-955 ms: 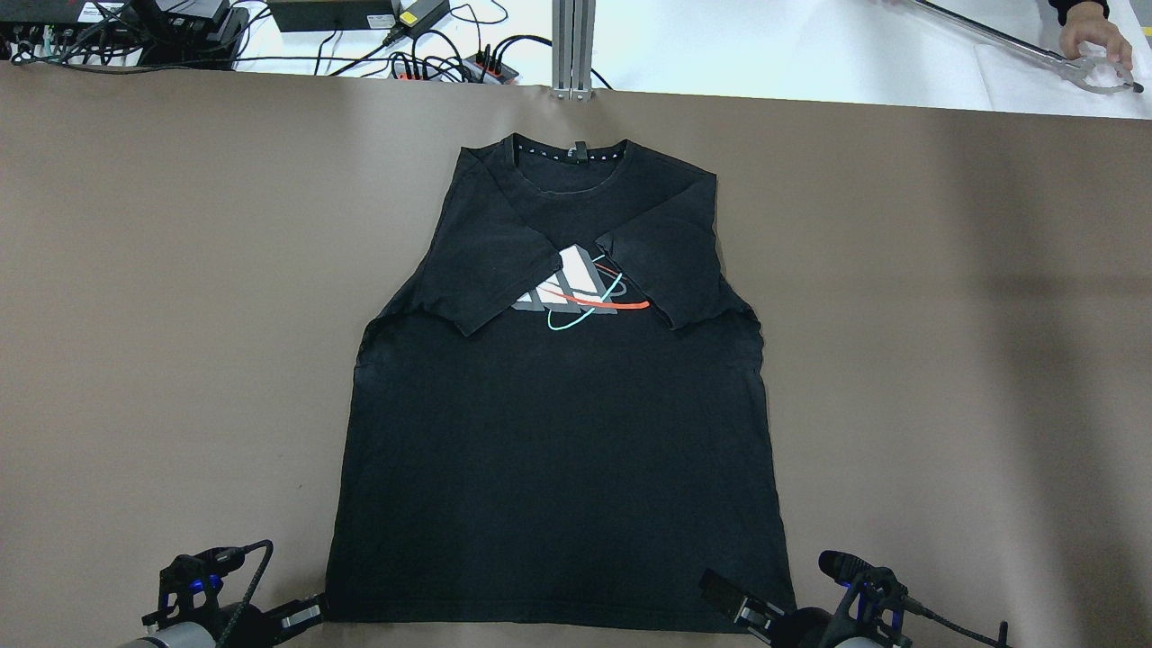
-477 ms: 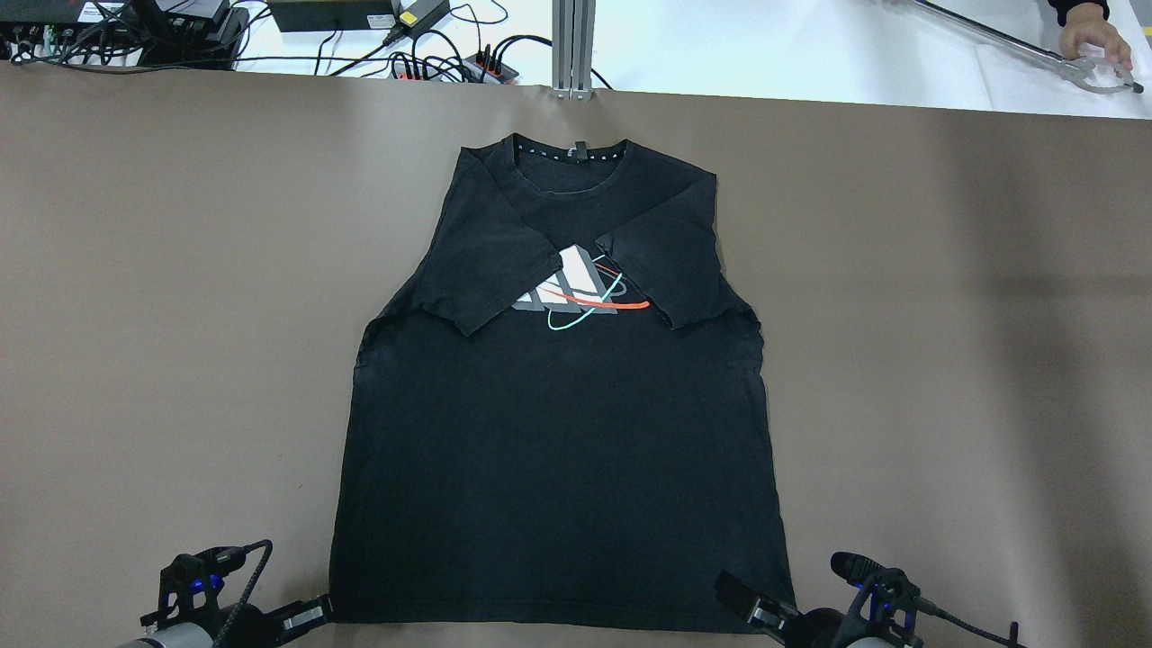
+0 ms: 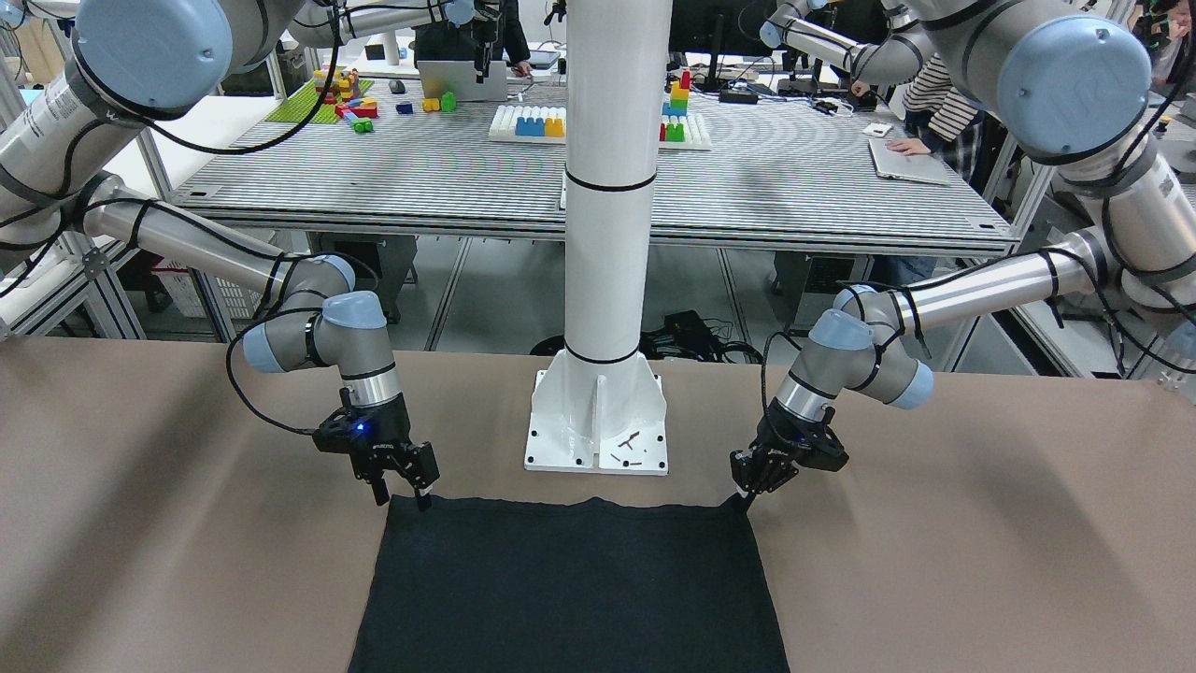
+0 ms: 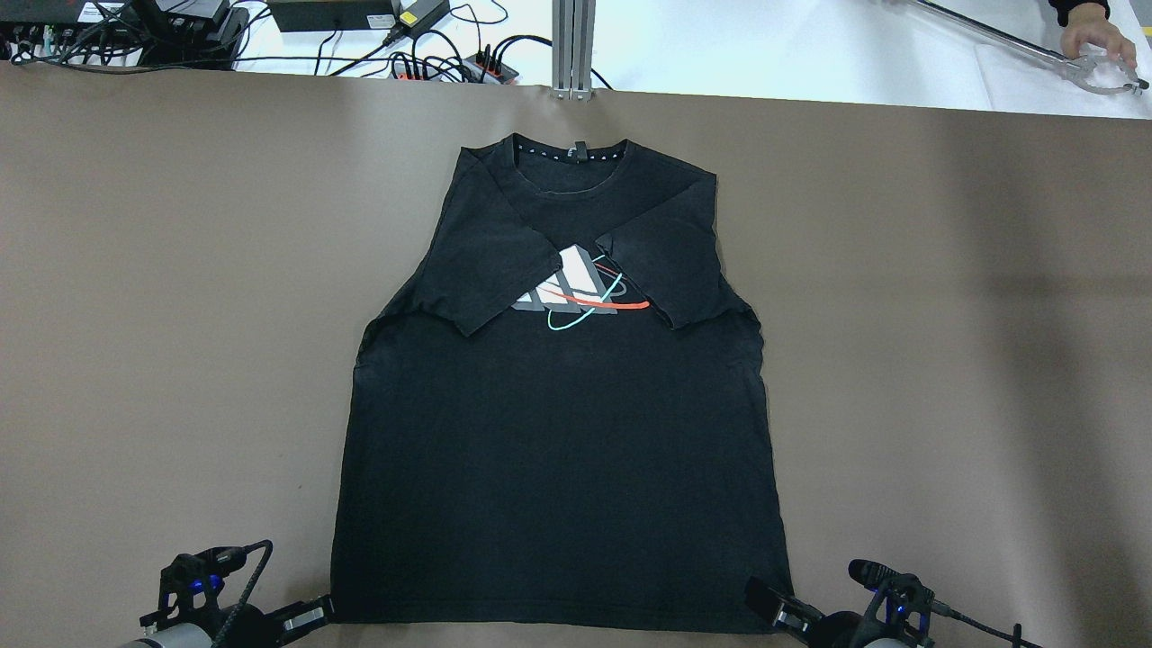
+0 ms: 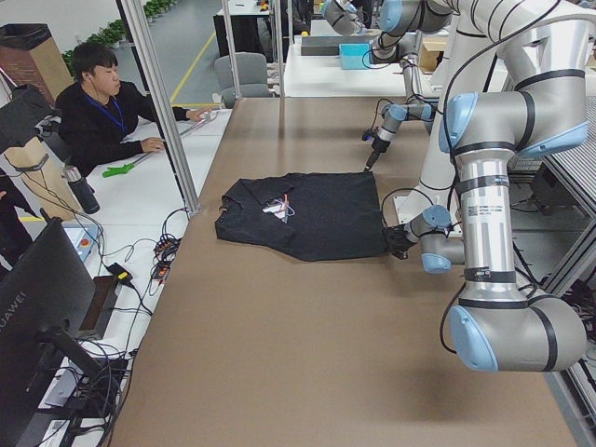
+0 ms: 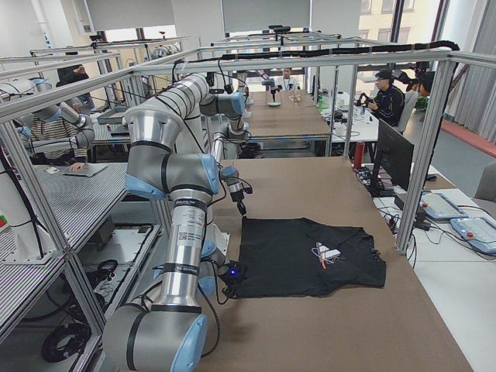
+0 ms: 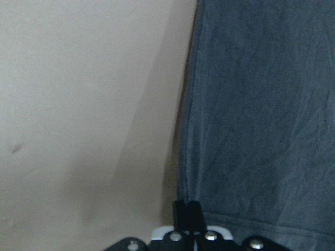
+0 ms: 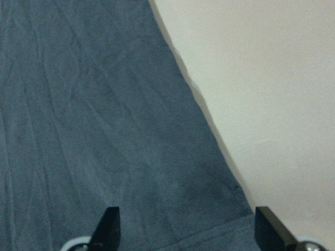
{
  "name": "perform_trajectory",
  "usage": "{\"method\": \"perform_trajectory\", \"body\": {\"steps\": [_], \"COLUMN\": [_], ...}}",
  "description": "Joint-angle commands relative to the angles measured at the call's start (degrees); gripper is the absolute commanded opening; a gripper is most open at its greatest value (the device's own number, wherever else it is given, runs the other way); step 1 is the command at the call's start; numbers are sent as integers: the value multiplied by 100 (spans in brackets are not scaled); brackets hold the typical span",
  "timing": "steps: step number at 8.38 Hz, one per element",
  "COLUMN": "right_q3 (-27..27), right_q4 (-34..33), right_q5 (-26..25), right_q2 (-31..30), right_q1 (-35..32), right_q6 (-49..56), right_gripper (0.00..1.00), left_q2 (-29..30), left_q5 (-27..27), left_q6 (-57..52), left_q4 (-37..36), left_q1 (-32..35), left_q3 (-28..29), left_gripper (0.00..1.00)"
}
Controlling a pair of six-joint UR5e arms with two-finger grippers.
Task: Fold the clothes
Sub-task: 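Grasp the hem corners with both grippers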
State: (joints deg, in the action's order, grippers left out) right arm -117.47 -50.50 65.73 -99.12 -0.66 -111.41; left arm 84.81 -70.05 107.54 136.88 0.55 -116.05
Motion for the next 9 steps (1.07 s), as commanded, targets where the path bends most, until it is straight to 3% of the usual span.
{"method": "perform_trajectory", "body": {"steps": [1, 2, 5, 6, 9], "right_q3": [339, 330, 295, 278, 208], "right_q4": [514, 514, 567, 645, 804], "right_q5": [-8, -16, -8, -8, 1], "right_q2": [-11, -11, -11, -29, -125], "right_q1": [-5, -5, -5, -5, -5], "right_q6": [50, 23, -3, 6, 49], "right_gripper": [87, 81, 39, 35, 0], "left_q2": [0, 0, 9, 9, -9], "left_q5": [0, 0, 0, 0, -18], "left_q6": [-22, -48, -49, -49, -75], "left_q4": [-3, -3, -3, -3, -3], "left_q1": [-3, 6, 6, 6, 67], "left_q3": [3, 12, 21, 12, -197], "left_gripper": [0, 0, 0, 0, 0]}}
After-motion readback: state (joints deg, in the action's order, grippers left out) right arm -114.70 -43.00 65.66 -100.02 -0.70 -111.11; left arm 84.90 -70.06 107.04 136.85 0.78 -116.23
